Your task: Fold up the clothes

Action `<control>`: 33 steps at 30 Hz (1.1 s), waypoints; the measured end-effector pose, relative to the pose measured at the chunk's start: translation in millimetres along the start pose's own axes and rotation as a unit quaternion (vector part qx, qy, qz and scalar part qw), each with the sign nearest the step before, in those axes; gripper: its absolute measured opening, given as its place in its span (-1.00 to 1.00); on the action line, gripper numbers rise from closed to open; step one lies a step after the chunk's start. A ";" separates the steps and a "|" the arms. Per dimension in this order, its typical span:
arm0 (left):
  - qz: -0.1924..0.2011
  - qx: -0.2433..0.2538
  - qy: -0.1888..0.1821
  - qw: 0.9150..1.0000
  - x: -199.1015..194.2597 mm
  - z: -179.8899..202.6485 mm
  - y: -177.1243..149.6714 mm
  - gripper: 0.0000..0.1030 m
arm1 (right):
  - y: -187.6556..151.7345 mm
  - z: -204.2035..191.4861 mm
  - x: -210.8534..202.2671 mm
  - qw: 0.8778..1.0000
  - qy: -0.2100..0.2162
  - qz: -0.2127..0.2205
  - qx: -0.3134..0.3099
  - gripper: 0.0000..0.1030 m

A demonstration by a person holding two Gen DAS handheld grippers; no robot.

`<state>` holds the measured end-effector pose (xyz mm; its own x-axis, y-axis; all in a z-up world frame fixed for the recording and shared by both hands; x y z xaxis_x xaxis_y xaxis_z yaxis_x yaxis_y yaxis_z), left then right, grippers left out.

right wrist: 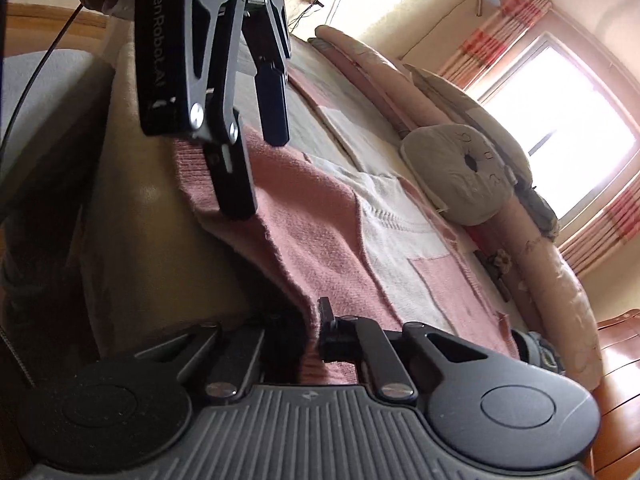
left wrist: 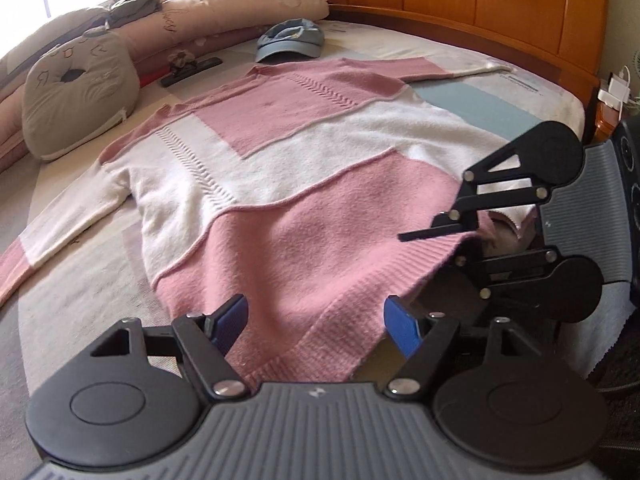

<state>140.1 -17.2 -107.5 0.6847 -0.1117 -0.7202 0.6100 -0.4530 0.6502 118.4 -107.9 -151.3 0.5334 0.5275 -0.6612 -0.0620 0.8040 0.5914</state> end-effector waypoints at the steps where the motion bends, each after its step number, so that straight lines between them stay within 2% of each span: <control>1: 0.001 -0.010 0.000 1.000 -2.8 -4.4 0.3 0.45 | -2.6 1.1 -3.8 1.000 0.010 -0.001 0.008 -0.84; 6: 0.004 -0.066 0.002 0.998 -7.9 -27.9 0.9 0.45 | -19.1 12.9 -26.8 0.996 0.050 -0.002 0.069 -0.84; 10: -0.012 -0.132 0.009 0.991 5.9 -50.9 -2.5 0.42 | -26.5 12.0 -30.9 0.987 0.092 -0.003 0.132 -0.77; 12: -0.028 -0.183 0.007 0.983 15.8 -64.6 -10.7 0.41 | -23.8 12.7 -37.1 0.980 0.113 0.013 0.161 -0.63; 13: -0.036 -0.208 0.005 0.977 20.8 -71.3 -14.8 0.38 | -22.1 13.6 -41.5 0.977 0.119 0.023 0.174 -0.63; 15: -0.056 -0.260 -0.011 0.964 29.8 -81.2 -27.5 0.15 | -19.9 19.0 -52.3 0.971 0.125 0.042 0.198 -0.59; 20: -0.085 -0.360 -0.035 0.928 42.3 -93.9 -54.6 -0.14 | -22.6 41.4 -76.9 0.962 0.103 0.072 0.244 -0.51; 23: -0.089 -0.391 -0.062 0.914 38.0 -85.0 -62.0 -0.15 | -28.9 58.1 -88.0 0.955 0.082 0.084 0.271 -0.49; 25: -0.088 -0.388 -0.063 0.915 31.8 -77.3 -67.8 -0.15 | -37.6 68.8 -94.5 0.949 0.064 0.086 0.297 -0.44; 26: -0.087 -0.386 -0.063 0.916 28.7 -73.6 -70.7 -0.16 | -45.7 74.9 -98.7 0.943 0.055 0.085 0.318 -0.33; 28: -0.085 -0.390 -0.067 0.914 26.1 -73.3 -74.9 -0.17 | -70.5 88.5 -110.1 0.923 0.037 0.083 0.375 -0.14; 30: -0.086 -0.403 -0.072 0.909 28.2 -76.0 -75.7 -0.18 | -106.6 103.0 -120.3 0.891 0.030 0.078 0.447 -0.07; 33: -0.093 -0.390 -0.088 0.912 35.2 -75.9 -65.4 -0.17 | -159.5 119.7 -118.8 0.834 0.042 0.064 0.546 -0.05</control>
<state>154.6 75.7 -157.1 0.5077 -0.2682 -0.8187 0.8541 0.2812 0.4375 165.9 -331.6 -111.8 0.5180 0.6443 -0.5626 0.7154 0.0342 0.6979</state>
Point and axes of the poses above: each gripper's, at about its wrist camera, not at the fingertips, and x roughly the way its jaws point, z to its right, y to its top, the point moved 8 cm from there along x, roughly the way its jaws point, and after that the axes turned 12 degrees about y, right-handed, at the moved point
